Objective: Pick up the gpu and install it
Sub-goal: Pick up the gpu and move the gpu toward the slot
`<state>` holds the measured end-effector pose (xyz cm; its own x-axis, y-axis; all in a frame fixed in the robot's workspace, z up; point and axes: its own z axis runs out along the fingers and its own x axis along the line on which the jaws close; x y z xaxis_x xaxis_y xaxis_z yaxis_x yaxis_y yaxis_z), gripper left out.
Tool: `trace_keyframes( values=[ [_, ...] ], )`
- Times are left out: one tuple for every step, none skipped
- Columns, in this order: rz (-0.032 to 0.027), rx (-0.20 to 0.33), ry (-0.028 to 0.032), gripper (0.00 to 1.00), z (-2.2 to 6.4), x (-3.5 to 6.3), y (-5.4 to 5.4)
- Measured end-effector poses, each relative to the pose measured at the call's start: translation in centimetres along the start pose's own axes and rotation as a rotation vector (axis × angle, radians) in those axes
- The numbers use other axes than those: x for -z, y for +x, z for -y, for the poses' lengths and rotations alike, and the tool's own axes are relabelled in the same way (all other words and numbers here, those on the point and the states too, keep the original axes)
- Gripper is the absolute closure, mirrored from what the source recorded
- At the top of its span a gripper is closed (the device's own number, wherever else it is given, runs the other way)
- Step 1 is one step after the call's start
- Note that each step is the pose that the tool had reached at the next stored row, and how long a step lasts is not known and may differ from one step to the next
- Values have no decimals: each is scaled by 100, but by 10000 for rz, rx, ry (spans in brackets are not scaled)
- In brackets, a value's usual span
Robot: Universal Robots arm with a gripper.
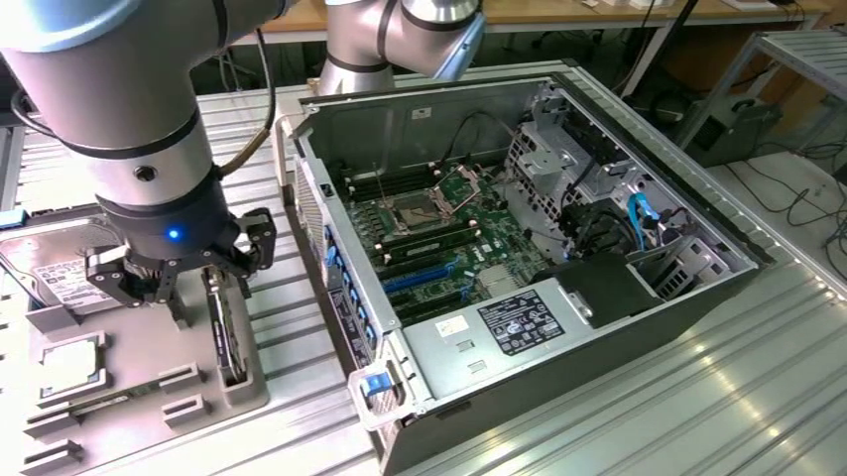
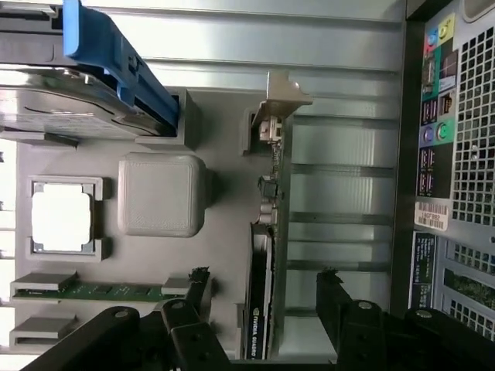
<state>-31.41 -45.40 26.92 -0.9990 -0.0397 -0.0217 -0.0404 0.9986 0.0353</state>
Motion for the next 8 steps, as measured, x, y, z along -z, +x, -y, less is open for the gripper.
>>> trace_keyframes(
  values=[
    [0,-1,18,34,2,-67,2],
    [-1,0,24,34,3,-117,3],
    [0,-19,27,34,3,-168,4],
    [3,-132,36,34,1,-203,5],
    [6,-233,40,34,1,-226,5],
    [9,-290,43,34,2,-247,5],
    [10,-323,49,34,3,-284,6],
    [9,-326,76,34,3,-327,7]
  ],
)
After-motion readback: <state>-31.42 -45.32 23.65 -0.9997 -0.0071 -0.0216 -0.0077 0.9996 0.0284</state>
